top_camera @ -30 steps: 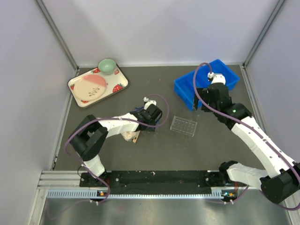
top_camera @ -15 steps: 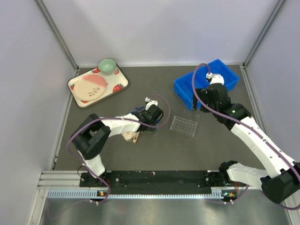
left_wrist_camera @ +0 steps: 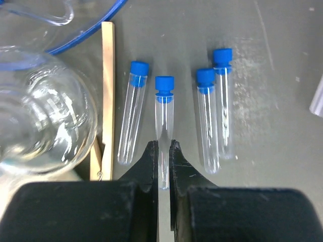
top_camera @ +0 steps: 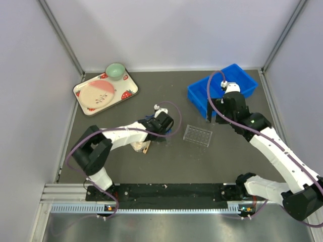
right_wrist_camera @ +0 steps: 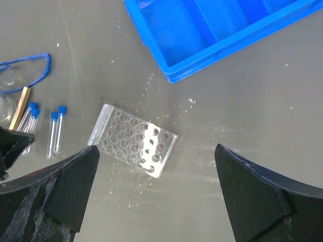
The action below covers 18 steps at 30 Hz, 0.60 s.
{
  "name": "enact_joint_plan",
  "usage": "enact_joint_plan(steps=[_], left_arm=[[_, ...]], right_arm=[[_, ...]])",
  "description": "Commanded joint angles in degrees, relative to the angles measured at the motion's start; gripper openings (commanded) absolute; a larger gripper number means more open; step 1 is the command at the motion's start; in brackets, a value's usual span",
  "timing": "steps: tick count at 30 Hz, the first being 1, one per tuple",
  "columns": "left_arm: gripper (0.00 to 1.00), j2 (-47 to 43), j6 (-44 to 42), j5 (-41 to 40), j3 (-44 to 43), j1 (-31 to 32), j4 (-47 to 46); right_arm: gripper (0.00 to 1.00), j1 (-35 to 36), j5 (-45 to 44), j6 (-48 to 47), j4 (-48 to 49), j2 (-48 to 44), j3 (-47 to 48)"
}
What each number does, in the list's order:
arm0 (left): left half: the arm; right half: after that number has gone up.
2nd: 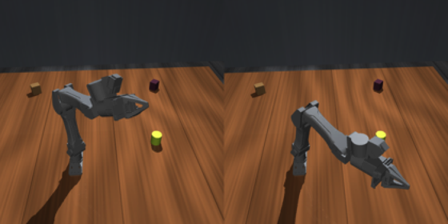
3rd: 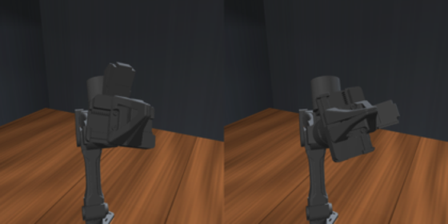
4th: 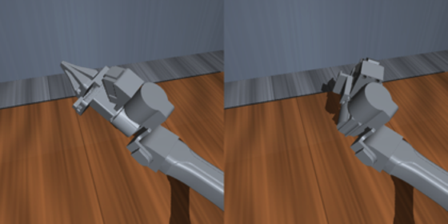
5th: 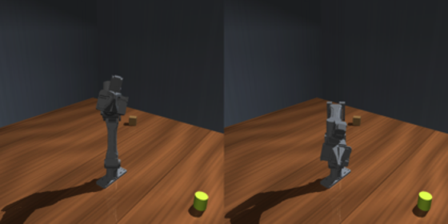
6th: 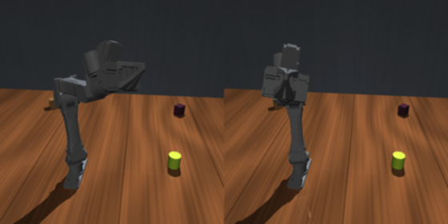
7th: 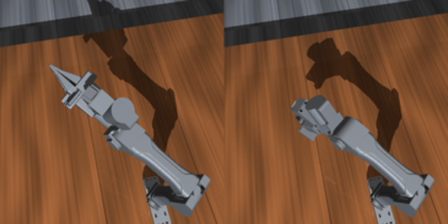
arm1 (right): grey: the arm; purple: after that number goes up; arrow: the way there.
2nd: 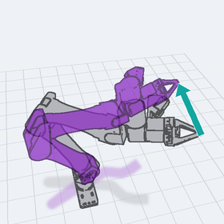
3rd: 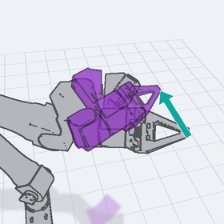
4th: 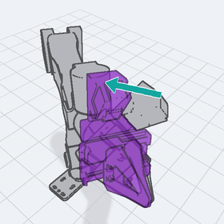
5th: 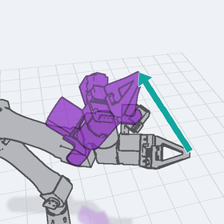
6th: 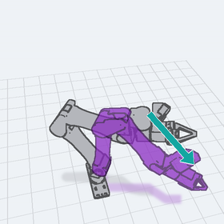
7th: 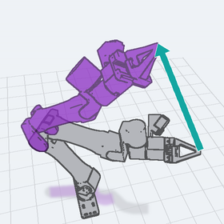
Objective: Organize the chemistry lab equipment
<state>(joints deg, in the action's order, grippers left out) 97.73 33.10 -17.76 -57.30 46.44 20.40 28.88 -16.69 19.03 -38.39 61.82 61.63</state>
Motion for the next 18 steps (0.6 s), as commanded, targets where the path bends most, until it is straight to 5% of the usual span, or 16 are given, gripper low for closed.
enact_joint_plan(steps=[1,6,13,18], left_arm=[[0.0,-9.3,-2.25,2.72,-1.75,-0.03,4.9],[0.0,-16.51,-4.97,9.3,-4.13,-0.03,8.16],[0.0,-24.25,-7.18,34.58,-3.88,-0.03,3.87],[0.0,-29.26,-6.56,44.64,-2.12,-0.03,0.26]], right_arm=[[0.99,1.0,6.12,-0.57,-1.25,-3.98,3.32],[0.99,1.0,14.56,-0.92,-3.96,-5.22,4.82],[0.98,1.0,31.87,1.18,-4.06,-8.47,3.86],[0.98,4.67,38.82,3.91,-1.25,-11.37,1.66]])
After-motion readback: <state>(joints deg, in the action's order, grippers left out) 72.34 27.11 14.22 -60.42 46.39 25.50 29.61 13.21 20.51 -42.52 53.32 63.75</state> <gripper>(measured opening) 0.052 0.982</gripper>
